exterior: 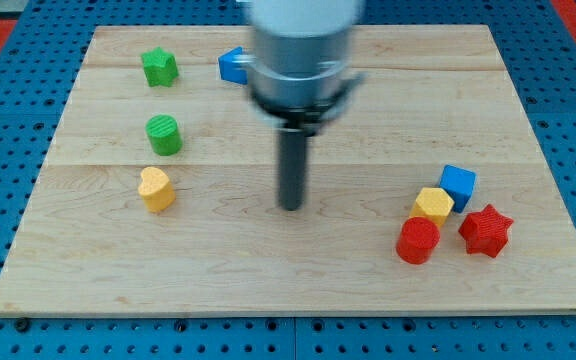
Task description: Move the yellow heart slightly to the right
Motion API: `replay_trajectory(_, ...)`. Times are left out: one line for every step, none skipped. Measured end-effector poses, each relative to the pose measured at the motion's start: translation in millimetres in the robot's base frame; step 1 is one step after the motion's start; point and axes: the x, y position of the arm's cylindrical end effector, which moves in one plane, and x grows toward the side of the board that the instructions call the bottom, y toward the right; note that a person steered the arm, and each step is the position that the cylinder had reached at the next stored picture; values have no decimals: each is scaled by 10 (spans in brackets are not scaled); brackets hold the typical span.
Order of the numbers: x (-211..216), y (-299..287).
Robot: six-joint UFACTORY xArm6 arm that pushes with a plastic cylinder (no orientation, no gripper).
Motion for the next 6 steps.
replay_trajectory(229, -1001)
replay_trajectory(-108, -1889)
replay_trajectory(-185, -1329)
replay_trajectory(212, -331)
replay_trajectory(249, -49)
replay_trajectory(-90, -750)
